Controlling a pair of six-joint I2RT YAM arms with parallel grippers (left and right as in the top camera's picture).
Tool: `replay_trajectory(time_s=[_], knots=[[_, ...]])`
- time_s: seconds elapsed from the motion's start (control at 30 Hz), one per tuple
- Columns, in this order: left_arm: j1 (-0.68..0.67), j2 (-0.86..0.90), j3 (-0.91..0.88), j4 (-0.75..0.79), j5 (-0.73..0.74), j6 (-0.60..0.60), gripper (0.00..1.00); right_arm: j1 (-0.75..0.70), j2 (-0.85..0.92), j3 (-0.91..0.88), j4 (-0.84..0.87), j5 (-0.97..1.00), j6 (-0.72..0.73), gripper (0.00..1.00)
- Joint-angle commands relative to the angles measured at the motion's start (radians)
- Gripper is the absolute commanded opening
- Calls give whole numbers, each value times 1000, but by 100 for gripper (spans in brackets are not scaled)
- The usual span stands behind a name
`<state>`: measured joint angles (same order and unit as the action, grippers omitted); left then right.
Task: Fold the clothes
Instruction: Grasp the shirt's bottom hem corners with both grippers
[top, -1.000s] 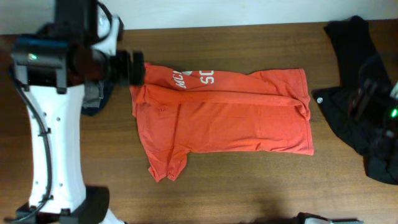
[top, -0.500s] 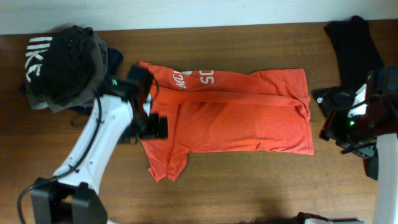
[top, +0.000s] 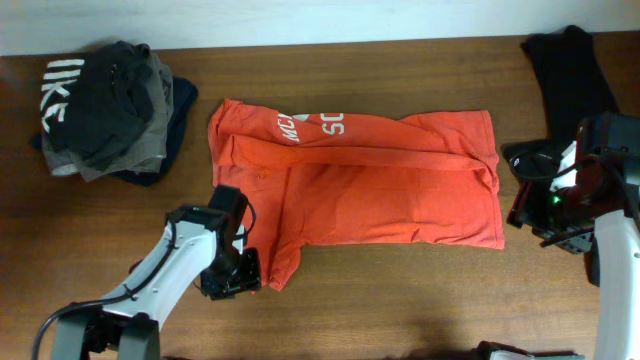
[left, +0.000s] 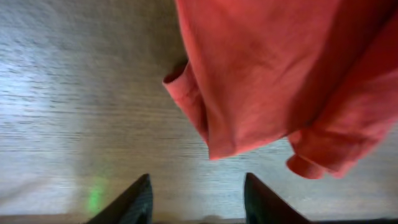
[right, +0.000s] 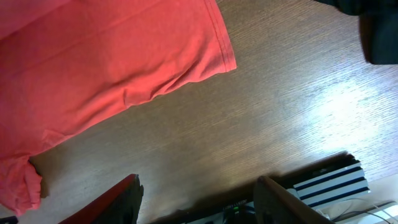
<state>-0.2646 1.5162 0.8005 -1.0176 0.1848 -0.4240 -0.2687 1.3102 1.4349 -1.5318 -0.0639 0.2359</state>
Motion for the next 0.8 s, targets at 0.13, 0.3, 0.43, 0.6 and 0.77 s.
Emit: replay_trajectory(time_s=[0.13,0.3,0.43,0.6,0.77], knots=[[-2,-19,-39,58,-2,-10,41,0,-8,-5,3,16,4,62],[-2,-19,-76,157,-1,-10,40,0,-8,-5,4,16,4,62],[-6,-19,-100,224,38,-10,40,0,-8,-5,4,16,4,62],[-6,-19,-100,260,37,-9,28,0,-8,-5,5,16,4,62],[-6,-19,-91,286,39,-10,1,0,-8,-5,7,16,5,62]])
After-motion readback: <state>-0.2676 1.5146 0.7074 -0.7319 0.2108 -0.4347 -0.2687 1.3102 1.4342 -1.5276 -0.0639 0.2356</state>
